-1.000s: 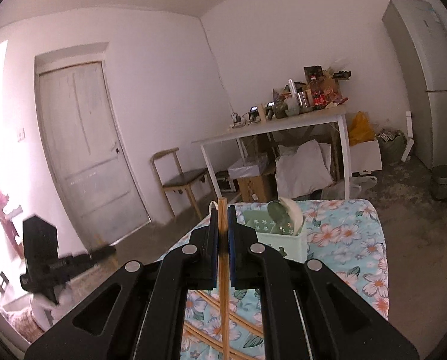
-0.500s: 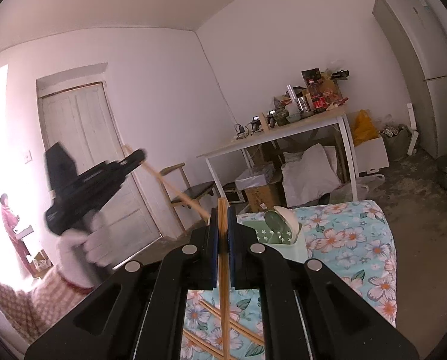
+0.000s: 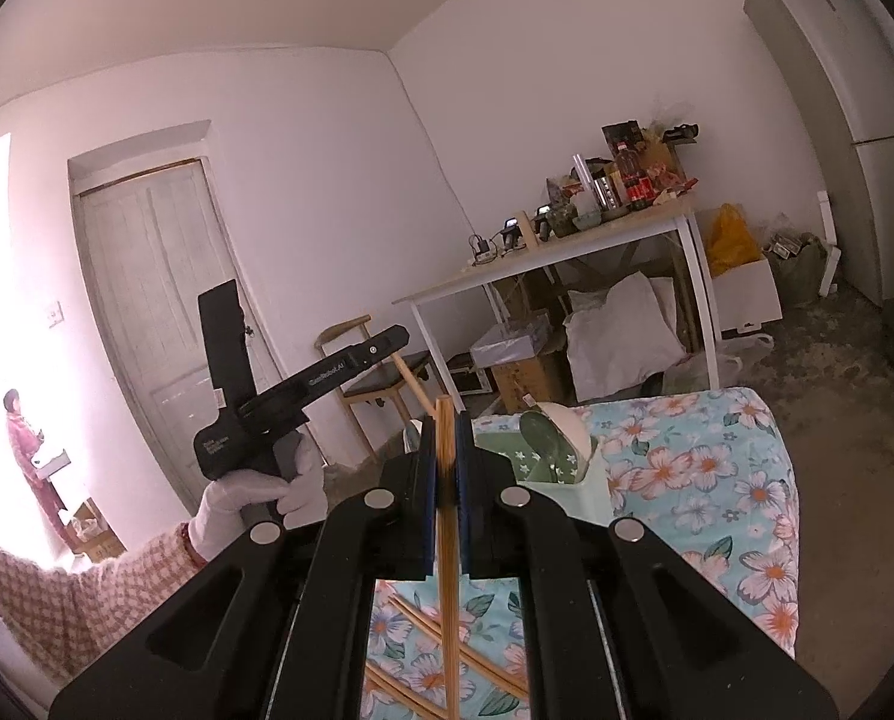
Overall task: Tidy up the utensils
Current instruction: 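Drop the chopsticks into the holder and open both tools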
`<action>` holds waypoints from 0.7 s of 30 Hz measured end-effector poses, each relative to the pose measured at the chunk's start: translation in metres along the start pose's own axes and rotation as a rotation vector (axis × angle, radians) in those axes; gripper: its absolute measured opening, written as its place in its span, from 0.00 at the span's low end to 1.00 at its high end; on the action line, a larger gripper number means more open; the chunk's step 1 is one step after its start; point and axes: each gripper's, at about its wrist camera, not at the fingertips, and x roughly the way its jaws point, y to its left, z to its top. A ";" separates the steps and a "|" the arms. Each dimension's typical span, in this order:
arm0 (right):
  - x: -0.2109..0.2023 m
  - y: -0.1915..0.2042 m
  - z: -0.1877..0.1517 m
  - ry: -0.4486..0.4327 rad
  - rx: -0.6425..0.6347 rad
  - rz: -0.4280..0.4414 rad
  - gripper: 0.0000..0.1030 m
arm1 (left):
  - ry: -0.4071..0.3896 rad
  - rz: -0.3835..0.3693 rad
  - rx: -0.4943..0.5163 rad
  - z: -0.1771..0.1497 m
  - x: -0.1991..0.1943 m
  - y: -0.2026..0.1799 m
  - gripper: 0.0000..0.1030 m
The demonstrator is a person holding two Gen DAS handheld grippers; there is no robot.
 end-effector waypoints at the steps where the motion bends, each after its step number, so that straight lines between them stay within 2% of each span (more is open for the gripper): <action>1: 0.001 -0.001 0.000 0.002 0.000 -0.002 0.06 | -0.004 -0.003 -0.006 -0.001 -0.003 0.000 0.35; 5: 0.002 0.001 0.003 0.003 -0.003 -0.013 0.06 | -0.046 -0.005 -0.011 0.005 -0.022 0.004 0.51; 11: 0.007 0.007 0.012 -0.007 -0.017 -0.012 0.06 | -0.088 -0.007 -0.035 0.002 -0.065 0.010 0.69; 15: 0.015 0.014 0.028 -0.032 -0.041 -0.007 0.06 | -0.092 0.025 -0.041 -0.015 -0.097 0.020 0.81; 21: 0.030 0.028 0.071 -0.111 -0.105 0.001 0.06 | -0.045 0.104 -0.078 -0.058 -0.127 0.047 0.89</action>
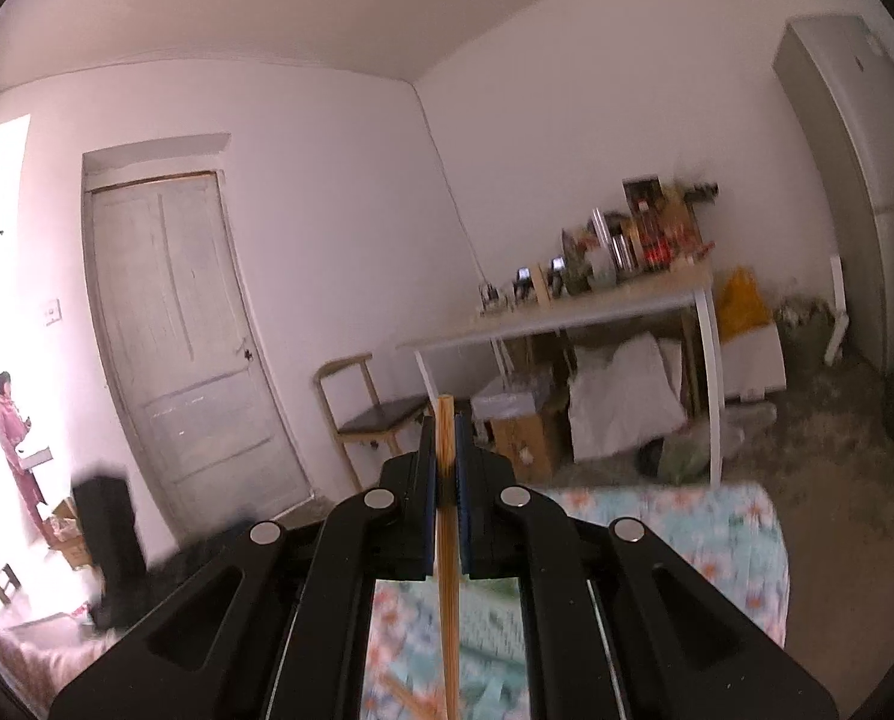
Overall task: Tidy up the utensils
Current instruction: 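Drop the chopsticks into the holder and open both tools, then grasp another wooden chopstick on the bedspread with the left tool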
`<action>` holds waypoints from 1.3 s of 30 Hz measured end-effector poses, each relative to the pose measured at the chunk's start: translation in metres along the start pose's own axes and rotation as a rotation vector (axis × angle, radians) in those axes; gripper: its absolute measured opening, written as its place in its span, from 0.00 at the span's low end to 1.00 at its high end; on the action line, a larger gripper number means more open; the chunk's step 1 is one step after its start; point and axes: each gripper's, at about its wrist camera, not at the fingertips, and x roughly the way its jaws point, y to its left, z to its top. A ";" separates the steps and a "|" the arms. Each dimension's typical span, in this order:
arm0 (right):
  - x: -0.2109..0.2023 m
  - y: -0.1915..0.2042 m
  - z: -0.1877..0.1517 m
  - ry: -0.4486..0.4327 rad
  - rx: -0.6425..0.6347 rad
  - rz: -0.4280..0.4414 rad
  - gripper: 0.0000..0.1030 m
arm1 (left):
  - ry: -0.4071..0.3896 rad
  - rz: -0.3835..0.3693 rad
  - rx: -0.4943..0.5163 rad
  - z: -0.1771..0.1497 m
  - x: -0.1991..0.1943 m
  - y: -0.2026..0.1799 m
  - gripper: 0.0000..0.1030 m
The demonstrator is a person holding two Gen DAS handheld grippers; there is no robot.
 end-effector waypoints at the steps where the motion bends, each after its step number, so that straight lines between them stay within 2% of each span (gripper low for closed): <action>1: 0.004 0.002 0.007 -0.012 -0.010 0.001 0.06 | 0.008 0.014 -0.006 -0.007 -0.003 0.005 0.89; 7: 0.046 0.016 0.044 -0.054 -0.093 -0.027 0.06 | 0.079 0.091 -0.057 -0.055 -0.019 0.040 0.92; 11: 0.078 0.018 0.050 -0.059 -0.129 -0.084 0.06 | 0.113 0.106 -0.065 -0.077 -0.030 0.057 0.92; 19: 0.141 0.005 0.013 0.023 -0.163 -0.180 0.06 | 0.202 0.110 -0.115 -0.110 -0.040 0.077 0.92; 23: 0.164 0.000 -0.013 0.142 -0.165 -0.185 0.07 | 0.205 0.105 -0.128 -0.114 -0.043 0.077 0.92; 24: 0.167 0.000 -0.018 0.170 -0.168 -0.189 0.13 | 0.204 0.102 -0.130 -0.114 -0.042 0.075 0.92; 25: 0.167 0.000 -0.021 0.186 -0.166 -0.187 0.28 | 0.205 0.099 -0.131 -0.114 -0.042 0.074 0.92; 27: 0.159 0.000 -0.021 0.173 -0.157 -0.193 0.38 | 0.207 0.088 -0.129 -0.113 -0.041 0.070 0.92; 33: 0.123 -0.007 -0.007 0.127 -0.111 -0.189 0.42 | 0.220 0.062 -0.121 -0.114 -0.040 0.059 0.92; 39: 0.068 -0.009 -0.005 0.098 -0.048 -0.177 0.43 | 0.225 0.050 -0.124 -0.114 -0.043 0.054 0.92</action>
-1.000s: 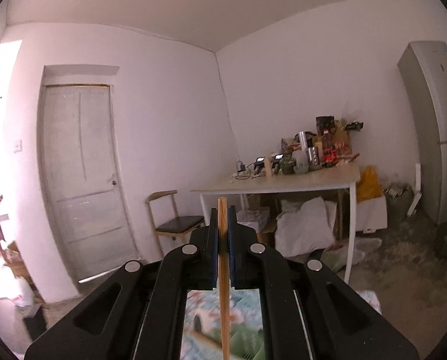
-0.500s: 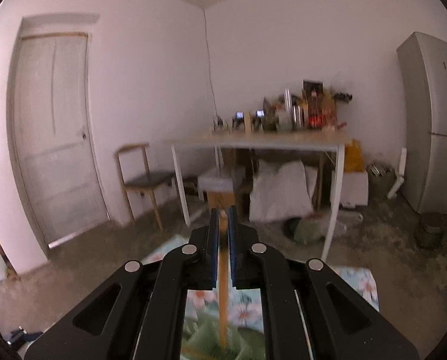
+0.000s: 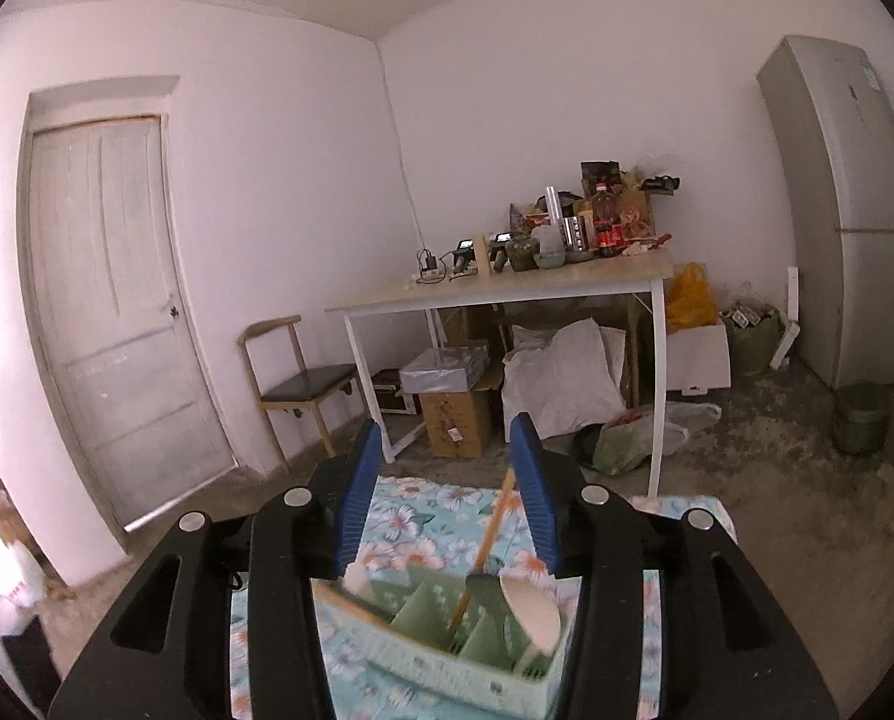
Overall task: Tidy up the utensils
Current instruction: 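Grasp another wooden chopstick on the bedspread with the left tool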
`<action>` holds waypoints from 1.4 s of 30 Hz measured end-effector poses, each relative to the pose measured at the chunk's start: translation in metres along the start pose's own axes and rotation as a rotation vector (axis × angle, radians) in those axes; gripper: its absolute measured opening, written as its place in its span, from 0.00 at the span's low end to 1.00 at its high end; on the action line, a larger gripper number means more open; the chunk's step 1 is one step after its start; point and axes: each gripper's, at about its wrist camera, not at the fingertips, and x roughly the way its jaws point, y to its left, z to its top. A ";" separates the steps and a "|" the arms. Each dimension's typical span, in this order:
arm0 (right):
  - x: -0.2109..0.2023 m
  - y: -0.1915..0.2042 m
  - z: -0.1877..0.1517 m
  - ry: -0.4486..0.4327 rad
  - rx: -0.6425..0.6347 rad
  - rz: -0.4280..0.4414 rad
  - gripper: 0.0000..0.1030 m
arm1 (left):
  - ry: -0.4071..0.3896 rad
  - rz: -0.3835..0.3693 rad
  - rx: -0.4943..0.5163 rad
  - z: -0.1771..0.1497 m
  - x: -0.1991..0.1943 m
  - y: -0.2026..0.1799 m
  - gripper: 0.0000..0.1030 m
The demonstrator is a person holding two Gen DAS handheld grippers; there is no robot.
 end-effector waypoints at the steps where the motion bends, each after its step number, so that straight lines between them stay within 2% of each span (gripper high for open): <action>1: -0.007 0.000 -0.002 0.001 0.007 0.004 0.43 | 0.000 -0.001 0.002 0.000 -0.001 -0.001 0.92; 4: -0.033 0.002 -0.021 0.024 0.028 0.031 0.45 | 0.011 -0.003 0.002 -0.001 -0.001 -0.003 0.92; 7: -0.049 0.006 -0.052 0.093 0.039 0.063 0.46 | 0.025 -0.004 -0.002 -0.003 0.000 -0.004 0.92; 10: -0.054 0.011 -0.095 0.199 0.056 0.074 0.46 | 0.047 -0.005 -0.005 -0.004 0.004 -0.007 0.92; 15: -0.059 0.011 -0.166 0.357 0.165 0.098 0.46 | 0.071 -0.012 -0.010 -0.005 0.010 -0.012 0.92; 21: -0.061 0.006 -0.225 0.465 0.316 0.124 0.46 | 0.141 -0.042 -0.019 -0.009 0.029 -0.022 0.92; 24: -0.059 0.008 -0.247 0.521 0.363 0.149 0.46 | 0.219 -0.100 -0.113 -0.008 0.048 -0.020 0.92; 28: -0.059 0.018 -0.257 0.551 0.338 0.177 0.46 | 0.268 -0.150 -0.224 -0.007 0.069 -0.016 0.92; 29: -0.060 0.020 -0.257 0.548 0.330 0.179 0.46 | 0.280 -0.171 -0.258 -0.006 0.077 -0.015 0.89; 34: -0.059 0.016 -0.255 0.529 0.354 0.201 0.46 | 0.360 -0.238 -0.408 -0.005 0.110 -0.007 0.62; 37: -0.061 0.010 -0.255 0.524 0.373 0.202 0.46 | 0.424 -0.262 -0.563 -0.014 0.134 0.007 0.51; 40: -0.060 0.007 -0.257 0.522 0.390 0.205 0.46 | 0.472 -0.261 -0.686 -0.028 0.153 0.019 0.37; 42: -0.060 0.005 -0.259 0.521 0.398 0.207 0.46 | 0.469 -0.246 -0.728 -0.033 0.159 0.025 0.24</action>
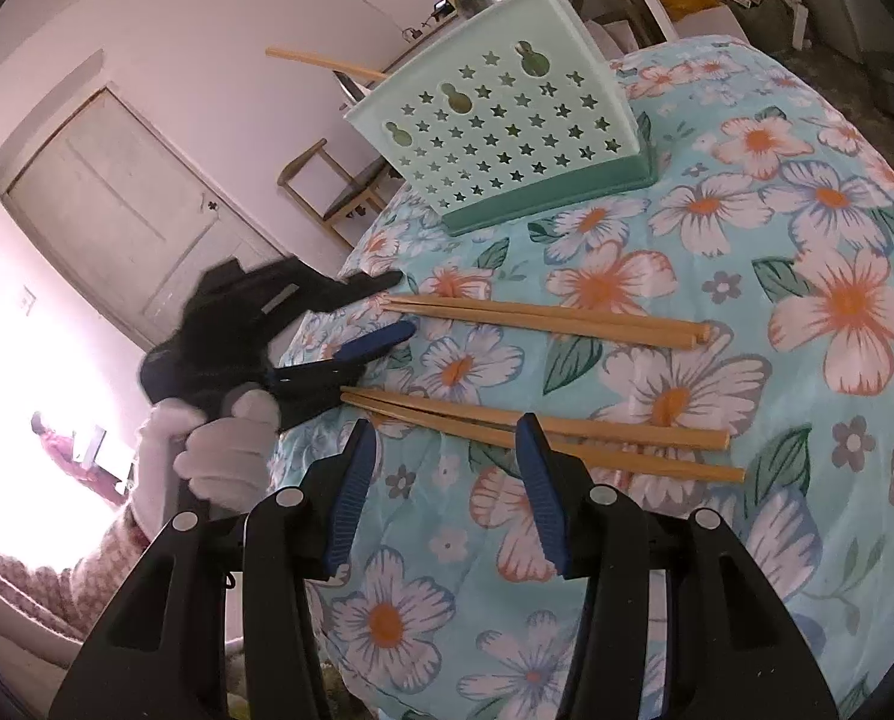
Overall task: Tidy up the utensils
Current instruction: 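Grasp another wooden chopstick on the bedspread with the left tool, then lift the chopstick upright with the left tool while the right tool grasps a chopstick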
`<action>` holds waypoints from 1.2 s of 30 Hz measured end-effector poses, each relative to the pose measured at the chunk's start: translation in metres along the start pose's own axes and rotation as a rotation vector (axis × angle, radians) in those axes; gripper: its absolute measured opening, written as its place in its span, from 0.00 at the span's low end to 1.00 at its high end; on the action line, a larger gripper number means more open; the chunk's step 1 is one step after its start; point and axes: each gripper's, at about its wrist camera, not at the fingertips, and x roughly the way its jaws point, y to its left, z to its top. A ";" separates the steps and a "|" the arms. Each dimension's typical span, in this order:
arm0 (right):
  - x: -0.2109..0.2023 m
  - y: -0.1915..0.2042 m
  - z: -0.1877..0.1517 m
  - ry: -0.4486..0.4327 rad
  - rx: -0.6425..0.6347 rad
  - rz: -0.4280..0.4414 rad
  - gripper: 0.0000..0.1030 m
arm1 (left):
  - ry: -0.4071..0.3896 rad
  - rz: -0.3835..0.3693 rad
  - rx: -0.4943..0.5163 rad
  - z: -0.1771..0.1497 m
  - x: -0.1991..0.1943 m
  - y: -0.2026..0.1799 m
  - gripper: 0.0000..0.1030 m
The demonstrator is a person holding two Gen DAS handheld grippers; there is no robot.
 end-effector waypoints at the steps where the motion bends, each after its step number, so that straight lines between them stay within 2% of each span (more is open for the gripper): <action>1: 0.000 -0.001 0.000 0.000 0.003 0.002 0.46 | -0.007 -0.010 -0.016 0.001 0.001 0.003 0.23; 4: 0.000 -0.003 -0.001 0.001 0.007 0.005 0.46 | -0.021 -0.022 -0.027 0.001 0.003 0.004 0.20; 6: -0.001 -0.003 -0.001 0.001 0.009 0.006 0.46 | -0.029 -0.016 -0.019 0.001 0.004 0.003 0.11; 8: -0.001 -0.004 -0.002 0.000 0.010 0.007 0.46 | -0.035 -0.014 -0.016 0.000 0.001 0.004 0.09; 10: -0.001 -0.004 -0.002 -0.002 0.010 0.006 0.46 | -0.041 -0.025 -0.011 0.000 -0.002 0.004 0.09; 22: -0.001 0.003 -0.001 -0.001 -0.012 0.004 0.46 | -0.162 -0.042 0.171 -0.011 -0.051 -0.018 0.08; 26: -0.003 0.003 -0.001 -0.002 -0.013 0.001 0.46 | -0.215 -0.050 0.286 -0.019 -0.069 -0.035 0.07; 30: -0.003 0.006 0.000 -0.002 -0.019 -0.005 0.46 | -0.268 -0.025 0.421 -0.031 -0.083 -0.058 0.07; 36: -0.002 0.012 0.000 0.000 -0.036 -0.006 0.46 | -0.332 0.009 0.549 -0.046 -0.099 -0.076 0.07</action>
